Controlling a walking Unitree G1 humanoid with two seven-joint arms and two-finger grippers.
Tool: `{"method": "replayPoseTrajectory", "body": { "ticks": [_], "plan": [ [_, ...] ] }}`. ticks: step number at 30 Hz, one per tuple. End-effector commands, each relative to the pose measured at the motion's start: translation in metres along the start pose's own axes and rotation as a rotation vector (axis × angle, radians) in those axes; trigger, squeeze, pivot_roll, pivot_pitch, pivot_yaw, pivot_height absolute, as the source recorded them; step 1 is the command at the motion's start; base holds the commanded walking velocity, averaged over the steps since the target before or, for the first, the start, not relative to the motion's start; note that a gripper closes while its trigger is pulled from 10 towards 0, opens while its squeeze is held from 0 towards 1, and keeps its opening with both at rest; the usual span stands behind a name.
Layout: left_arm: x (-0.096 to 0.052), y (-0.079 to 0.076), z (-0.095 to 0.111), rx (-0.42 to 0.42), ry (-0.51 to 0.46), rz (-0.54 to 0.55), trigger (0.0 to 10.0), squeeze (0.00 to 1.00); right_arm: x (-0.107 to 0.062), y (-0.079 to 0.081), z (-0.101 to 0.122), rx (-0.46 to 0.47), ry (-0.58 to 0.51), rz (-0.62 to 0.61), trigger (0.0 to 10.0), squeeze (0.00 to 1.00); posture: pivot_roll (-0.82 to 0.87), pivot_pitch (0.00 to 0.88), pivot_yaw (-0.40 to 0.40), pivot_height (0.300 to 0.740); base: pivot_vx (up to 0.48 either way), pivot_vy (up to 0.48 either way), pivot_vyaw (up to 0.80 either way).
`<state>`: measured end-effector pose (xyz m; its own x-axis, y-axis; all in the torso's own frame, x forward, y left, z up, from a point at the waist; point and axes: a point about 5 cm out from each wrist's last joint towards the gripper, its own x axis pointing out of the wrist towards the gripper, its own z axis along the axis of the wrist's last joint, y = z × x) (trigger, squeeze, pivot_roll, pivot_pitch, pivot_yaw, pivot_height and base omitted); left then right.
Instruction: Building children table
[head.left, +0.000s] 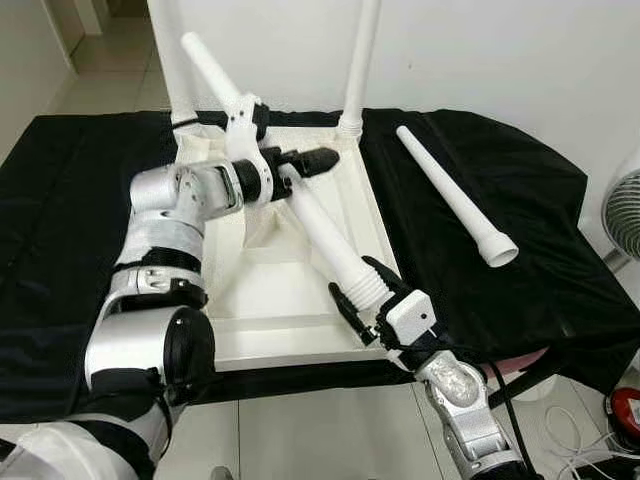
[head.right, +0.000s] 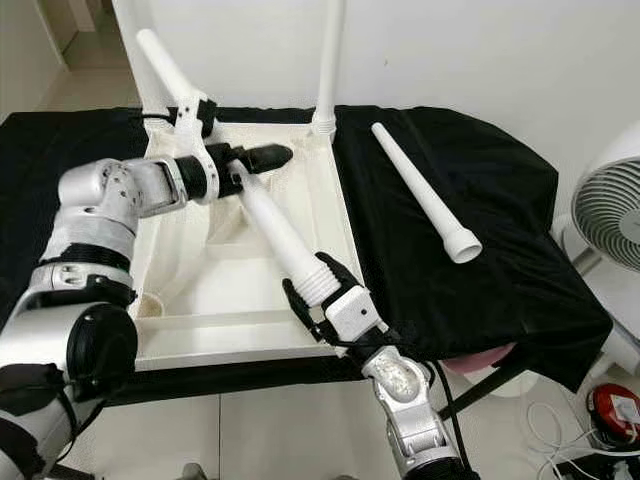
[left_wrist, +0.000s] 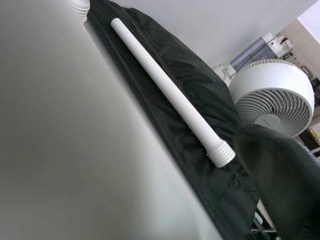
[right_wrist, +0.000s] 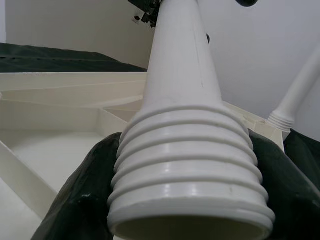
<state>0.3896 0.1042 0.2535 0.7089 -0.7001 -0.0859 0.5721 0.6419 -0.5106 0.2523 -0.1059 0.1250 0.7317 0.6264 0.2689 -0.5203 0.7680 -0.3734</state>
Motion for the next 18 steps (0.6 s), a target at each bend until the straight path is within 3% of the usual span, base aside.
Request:
{"method": "replayPoseTrajectory", "body": {
  "ticks": [1,2,11,18],
  "plan": [
    [0.0019,-0.0049,0.0063,0.006,-0.026,-0.024,1.5,0.00,0.0001,0.0033,-0.0006,-0.010,0.015,0.026,10.0,0.00,-0.11,0.000,0.006,0.740,0.000,0.000,0.00],
    [0.0019,-0.0048,0.0052,-0.002,-0.033,-0.032,0.0,0.00,0.0008,0.0036,0.0000,-0.011,0.015,0.022,10.0,0.00,-0.11,0.000,0.006,0.740,0.000,0.000,0.00],
    [-0.0003,-0.0080,0.0042,-0.048,-0.052,-0.068,0.0,0.00,0.0045,0.0051,0.0003,0.006,0.014,-0.016,10.0,0.00,-0.10,0.000,0.001,0.740,0.000,0.000,0.00],
    [0.0000,-0.0092,0.0114,-0.160,-0.084,-0.085,0.0,0.00,0.0063,0.0034,-0.0016,0.015,0.016,-0.061,10.0,0.00,-0.10,0.000,0.000,0.740,0.000,0.000,0.00]
  ]
}}
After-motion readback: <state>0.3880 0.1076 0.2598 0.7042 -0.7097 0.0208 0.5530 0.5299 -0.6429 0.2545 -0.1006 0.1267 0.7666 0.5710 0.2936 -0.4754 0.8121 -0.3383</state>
